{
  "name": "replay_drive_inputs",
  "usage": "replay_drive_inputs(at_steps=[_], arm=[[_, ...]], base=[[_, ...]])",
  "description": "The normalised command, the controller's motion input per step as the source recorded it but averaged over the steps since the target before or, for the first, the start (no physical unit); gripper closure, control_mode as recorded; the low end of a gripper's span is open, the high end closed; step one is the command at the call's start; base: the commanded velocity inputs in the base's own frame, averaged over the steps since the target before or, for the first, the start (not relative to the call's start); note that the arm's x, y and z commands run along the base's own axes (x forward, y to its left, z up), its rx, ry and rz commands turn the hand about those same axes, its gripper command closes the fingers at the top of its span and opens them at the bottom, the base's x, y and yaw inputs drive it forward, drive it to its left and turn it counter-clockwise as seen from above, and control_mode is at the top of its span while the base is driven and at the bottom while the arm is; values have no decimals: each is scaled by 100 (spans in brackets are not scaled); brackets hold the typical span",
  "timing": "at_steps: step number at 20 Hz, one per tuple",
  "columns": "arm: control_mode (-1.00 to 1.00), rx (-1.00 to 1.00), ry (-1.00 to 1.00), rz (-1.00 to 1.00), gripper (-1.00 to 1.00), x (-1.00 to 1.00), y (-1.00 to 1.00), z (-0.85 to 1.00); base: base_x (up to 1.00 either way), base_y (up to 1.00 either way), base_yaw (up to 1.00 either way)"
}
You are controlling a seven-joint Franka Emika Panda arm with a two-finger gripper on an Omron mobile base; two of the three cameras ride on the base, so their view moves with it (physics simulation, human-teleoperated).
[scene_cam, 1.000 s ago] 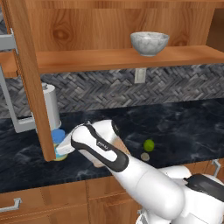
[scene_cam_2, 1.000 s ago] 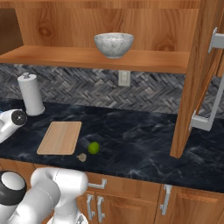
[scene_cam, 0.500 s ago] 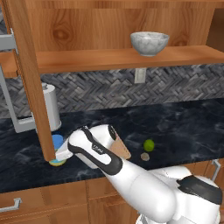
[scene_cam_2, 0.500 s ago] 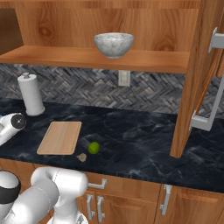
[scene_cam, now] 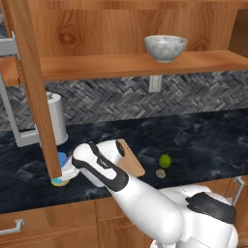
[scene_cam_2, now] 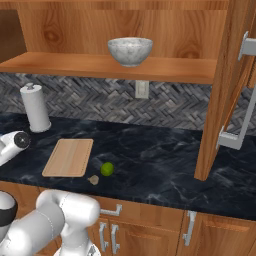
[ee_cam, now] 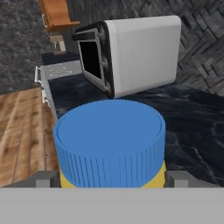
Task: Open the cabinet. Place the bowl and condiment on the counter. Then place the lime and garlic on the cutting board.
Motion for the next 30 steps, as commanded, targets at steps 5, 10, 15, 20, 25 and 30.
replay_drive_inputs(at_steps=[5, 10, 15, 20, 25, 30], arm=[[-100, 0, 0, 5, 100, 17, 0, -13], [-100, 0, 0, 5, 100, 20, 2, -16], [-100, 0, 0, 5, 100, 14, 11, -24], [-100, -1, 0, 5, 100, 6, 11, -25], [-100, 0, 0, 6, 100, 6, 3, -21], [-100, 0, -1, 6, 100, 10, 4, -16]], base=[[0, 0, 0], [0, 0, 0], [0, 0, 0], [0, 0, 0], [0, 0, 0], [0, 0, 0]])
